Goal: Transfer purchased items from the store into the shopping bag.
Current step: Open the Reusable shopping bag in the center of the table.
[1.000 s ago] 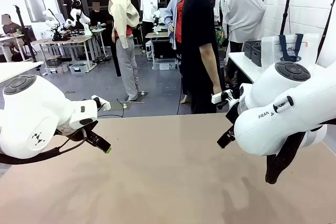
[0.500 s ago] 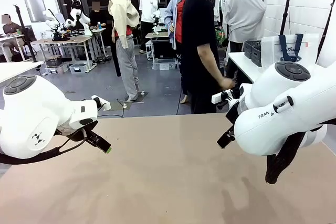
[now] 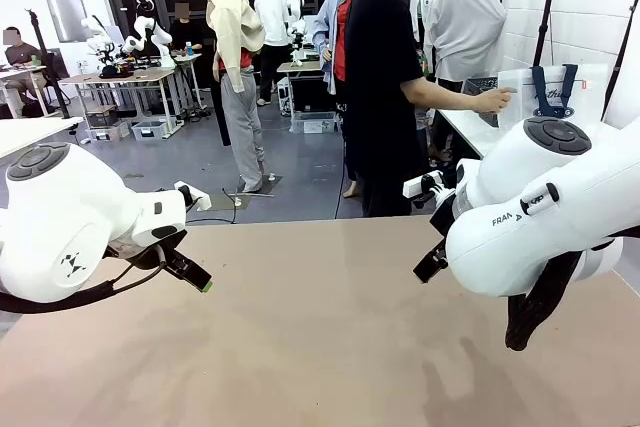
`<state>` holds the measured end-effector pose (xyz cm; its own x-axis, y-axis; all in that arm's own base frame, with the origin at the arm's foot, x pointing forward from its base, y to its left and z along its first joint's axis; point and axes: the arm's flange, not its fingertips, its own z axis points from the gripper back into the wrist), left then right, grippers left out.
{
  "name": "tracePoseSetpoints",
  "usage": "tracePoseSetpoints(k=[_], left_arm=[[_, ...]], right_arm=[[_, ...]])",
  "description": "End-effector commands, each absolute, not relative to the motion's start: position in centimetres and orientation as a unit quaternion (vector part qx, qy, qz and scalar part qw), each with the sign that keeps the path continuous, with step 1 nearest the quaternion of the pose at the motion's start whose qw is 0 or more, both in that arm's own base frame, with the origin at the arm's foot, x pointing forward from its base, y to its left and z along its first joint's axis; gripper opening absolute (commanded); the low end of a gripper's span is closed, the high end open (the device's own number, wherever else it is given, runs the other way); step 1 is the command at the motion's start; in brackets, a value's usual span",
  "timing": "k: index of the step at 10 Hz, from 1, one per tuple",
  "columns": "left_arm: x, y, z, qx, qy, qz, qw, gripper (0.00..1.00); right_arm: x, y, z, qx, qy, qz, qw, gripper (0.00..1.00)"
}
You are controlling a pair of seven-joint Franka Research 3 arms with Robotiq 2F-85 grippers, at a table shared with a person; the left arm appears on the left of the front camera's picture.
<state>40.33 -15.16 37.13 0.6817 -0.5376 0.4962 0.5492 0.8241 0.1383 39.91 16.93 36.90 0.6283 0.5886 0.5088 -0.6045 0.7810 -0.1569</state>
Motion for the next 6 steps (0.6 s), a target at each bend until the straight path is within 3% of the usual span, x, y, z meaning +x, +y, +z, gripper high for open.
tracePoseSetpoints(k=[1, 6], left_arm=[[40.35, -15.11, 37.14, -0.011, -0.267, -0.296, 0.917, 1.00], [40.35, -15.11, 37.14, -0.011, -0.267, -0.296, 0.917, 1.00]], right_arm=[[39.91, 16.93, 36.91, 0.014, -0.277, 0.331, 0.902, 1.00], [39.91, 16.93, 36.91, 0.014, -0.277, 0.331, 0.902, 1.00]])
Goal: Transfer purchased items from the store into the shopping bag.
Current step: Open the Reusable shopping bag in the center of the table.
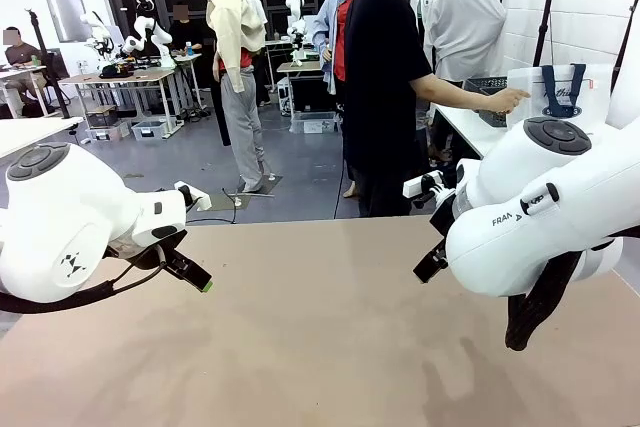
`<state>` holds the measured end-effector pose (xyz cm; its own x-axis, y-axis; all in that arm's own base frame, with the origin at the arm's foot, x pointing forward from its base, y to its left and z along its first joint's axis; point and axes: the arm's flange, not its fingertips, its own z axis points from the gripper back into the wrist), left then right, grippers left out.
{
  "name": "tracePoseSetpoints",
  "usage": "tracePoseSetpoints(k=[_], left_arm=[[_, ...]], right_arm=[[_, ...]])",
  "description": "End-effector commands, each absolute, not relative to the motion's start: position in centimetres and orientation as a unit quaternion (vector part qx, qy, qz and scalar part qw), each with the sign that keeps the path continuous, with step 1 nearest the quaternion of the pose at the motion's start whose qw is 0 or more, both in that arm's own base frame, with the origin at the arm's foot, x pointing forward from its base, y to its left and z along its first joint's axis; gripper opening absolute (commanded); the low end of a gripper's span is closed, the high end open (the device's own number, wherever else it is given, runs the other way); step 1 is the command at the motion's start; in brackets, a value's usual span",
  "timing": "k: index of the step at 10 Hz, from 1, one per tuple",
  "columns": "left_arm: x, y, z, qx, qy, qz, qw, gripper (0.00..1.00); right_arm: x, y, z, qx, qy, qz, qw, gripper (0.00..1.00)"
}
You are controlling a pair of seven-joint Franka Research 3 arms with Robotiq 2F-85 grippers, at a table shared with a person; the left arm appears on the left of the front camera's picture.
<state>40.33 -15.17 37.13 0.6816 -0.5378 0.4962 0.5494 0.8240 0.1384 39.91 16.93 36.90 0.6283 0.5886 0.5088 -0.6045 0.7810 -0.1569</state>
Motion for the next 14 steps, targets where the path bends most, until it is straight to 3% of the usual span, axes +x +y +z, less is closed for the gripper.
tracePoseSetpoints(k=[1, 14], left_arm=[[40.35, -15.11, 37.14, -0.011, -0.267, -0.296, 0.917, 1.00], [40.35, -15.11, 37.14, -0.011, -0.267, -0.296, 0.917, 1.00]], right_arm=[[39.91, 16.93, 36.91, 0.014, -0.277, 0.331, 0.902, 1.00], [39.91, 16.93, 36.91, 0.014, -0.277, 0.331, 0.902, 1.00]])
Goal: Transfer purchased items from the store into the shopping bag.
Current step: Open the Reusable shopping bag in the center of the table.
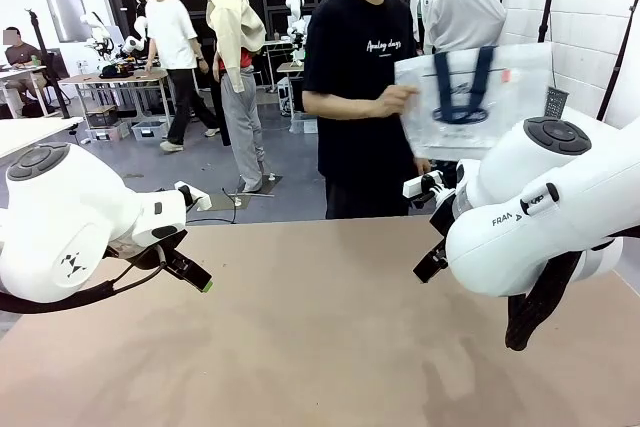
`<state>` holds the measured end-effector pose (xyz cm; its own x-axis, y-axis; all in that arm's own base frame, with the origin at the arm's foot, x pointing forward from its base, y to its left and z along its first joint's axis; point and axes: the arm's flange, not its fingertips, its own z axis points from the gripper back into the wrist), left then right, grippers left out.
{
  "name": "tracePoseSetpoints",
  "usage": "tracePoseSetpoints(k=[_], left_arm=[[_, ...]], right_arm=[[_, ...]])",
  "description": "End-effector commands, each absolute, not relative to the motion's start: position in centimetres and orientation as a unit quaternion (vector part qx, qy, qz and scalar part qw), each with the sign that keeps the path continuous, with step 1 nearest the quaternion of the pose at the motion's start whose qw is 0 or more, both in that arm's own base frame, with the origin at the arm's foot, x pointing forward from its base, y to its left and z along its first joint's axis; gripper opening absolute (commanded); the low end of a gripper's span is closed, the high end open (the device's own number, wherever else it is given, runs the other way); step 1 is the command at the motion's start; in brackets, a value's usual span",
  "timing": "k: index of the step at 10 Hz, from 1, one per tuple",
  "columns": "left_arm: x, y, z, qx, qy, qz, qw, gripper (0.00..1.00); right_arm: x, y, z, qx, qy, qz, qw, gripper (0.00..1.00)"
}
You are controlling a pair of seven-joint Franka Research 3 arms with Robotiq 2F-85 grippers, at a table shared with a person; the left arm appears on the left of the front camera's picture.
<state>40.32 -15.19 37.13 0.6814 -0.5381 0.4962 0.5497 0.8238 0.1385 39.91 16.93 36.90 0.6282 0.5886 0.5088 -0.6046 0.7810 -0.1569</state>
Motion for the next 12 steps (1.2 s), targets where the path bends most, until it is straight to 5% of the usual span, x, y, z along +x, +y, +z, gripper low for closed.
tracePoseSetpoints(k=[1, 12], left_arm=[[40.35, -15.11, 37.14, -0.011, -0.267, -0.296, 0.917, 1.00], [40.35, -15.11, 37.14, -0.011, -0.267, -0.296, 0.917, 1.00]], right_arm=[[39.91, 16.93, 36.91, 0.014, -0.277, 0.331, 0.902, 1.00], [39.91, 16.93, 36.91, 0.014, -0.277, 0.331, 0.902, 1.00]])
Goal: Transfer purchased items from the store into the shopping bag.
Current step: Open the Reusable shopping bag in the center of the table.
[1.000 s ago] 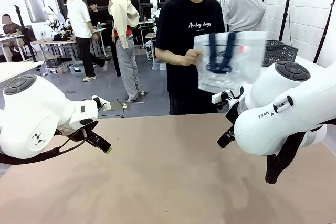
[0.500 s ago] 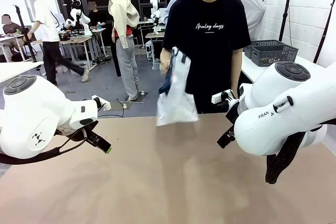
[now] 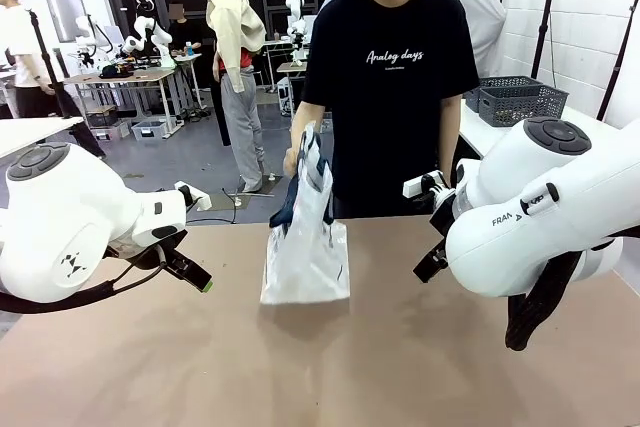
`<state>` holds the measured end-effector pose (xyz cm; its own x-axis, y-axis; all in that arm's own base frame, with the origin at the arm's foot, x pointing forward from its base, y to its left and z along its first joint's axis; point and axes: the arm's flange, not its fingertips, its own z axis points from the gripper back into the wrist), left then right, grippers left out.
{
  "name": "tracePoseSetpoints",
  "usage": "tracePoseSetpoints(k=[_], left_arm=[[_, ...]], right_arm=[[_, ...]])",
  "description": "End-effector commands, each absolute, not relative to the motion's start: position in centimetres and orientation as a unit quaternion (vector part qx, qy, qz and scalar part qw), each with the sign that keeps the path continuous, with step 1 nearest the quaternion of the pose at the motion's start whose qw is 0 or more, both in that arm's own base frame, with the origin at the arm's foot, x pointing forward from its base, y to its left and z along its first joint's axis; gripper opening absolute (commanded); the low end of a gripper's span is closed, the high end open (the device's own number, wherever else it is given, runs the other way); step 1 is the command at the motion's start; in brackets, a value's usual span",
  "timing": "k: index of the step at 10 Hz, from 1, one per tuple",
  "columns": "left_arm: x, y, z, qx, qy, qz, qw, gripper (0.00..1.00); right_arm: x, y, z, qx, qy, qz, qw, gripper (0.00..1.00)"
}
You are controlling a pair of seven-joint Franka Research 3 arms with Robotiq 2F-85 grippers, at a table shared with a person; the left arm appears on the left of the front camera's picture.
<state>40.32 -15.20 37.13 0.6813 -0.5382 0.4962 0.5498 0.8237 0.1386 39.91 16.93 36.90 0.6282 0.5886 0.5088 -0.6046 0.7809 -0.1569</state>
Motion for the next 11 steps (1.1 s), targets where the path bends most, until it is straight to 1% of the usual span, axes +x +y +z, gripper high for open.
tracePoseSetpoints(k=[1, 3, 5, 7, 9, 11], left_arm=[[40.3, -15.1, 37.1, -0.011, -0.267, -0.296, 0.917, 1.00], [40.3, -15.2, 37.1, -0.011, -0.267, -0.297, 0.917, 1.00], [39.7, -15.3, 37.5, 0.001, -0.302, -0.310, 0.901, 1.00], [37.9, -16.0, 38.7, 0.024, -0.328, -0.311, 0.892, 1.00], [35.5, -16.9, 40.3, 0.046, -0.341, -0.319, 0.883, 1.00], [33.1, -17.7, 40.8, 0.050, -0.352, -0.346, 0.868, 1.00]], right_arm=[[39.9, 16.9, 36.9, 0.014, -0.277, 0.331, 0.902, 1.00], [39.9, 16.9, 36.9, 0.014, -0.277, 0.331, 0.902, 1.00], [39.4, 16.4, 37.3, 0.005, -0.299, 0.346, 0.889, 1.00], [37.9, 15.9, 37.9, -0.006, -0.320, 0.364, 0.875, 1.00], [35.5, 15.2, 38.7, -0.016, -0.333, 0.381, 0.862, 1.00], [33.7, 14.2, 38.7, -0.017, -0.320, 0.378, 0.868, 1.00]])
